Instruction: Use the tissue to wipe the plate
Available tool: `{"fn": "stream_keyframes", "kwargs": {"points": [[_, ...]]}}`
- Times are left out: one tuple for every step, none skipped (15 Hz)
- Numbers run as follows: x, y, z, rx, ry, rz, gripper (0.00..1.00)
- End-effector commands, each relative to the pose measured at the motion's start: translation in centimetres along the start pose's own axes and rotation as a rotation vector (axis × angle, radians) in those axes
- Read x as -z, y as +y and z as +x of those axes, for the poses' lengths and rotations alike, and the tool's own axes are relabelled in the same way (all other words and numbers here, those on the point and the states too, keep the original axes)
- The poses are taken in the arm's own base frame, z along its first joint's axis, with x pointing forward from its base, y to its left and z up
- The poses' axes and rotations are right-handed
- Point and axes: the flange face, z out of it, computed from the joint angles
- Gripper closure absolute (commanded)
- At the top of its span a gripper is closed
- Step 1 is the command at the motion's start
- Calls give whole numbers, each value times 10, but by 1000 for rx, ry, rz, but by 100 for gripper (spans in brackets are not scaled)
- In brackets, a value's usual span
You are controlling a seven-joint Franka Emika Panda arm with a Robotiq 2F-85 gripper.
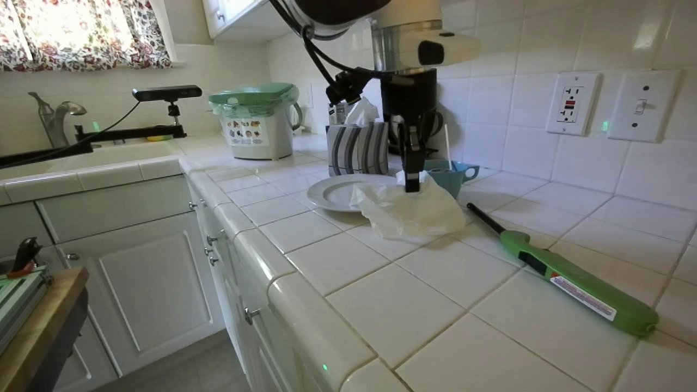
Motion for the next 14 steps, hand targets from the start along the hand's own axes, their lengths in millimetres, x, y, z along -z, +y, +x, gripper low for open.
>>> {"fn": "stream_keyframes", "kwargs": {"points": [[-18, 3, 15, -56, -3, -35, 100], [-24, 5, 18, -70, -4, -46, 100], [-31, 8, 21, -80, -5, -58, 100], [-37, 10, 24, -87, -5, -69, 100], [-41, 13, 27, -95, -1, -79, 100], [-45, 14, 30, -104, 3, -89, 100], [-47, 16, 34, -110, 11, -95, 100], [-47, 16, 37, -115, 16, -100, 100], [-46, 17, 40, -121, 22, -105, 75], [-43, 17, 43, -124, 33, -107, 74], [-39, 16, 46, -126, 48, -108, 67], [-34, 16, 48, -124, 54, -109, 60], [-24, 14, 48, -122, 58, -108, 54], [-13, 11, 46, -113, 53, -104, 45]]}}
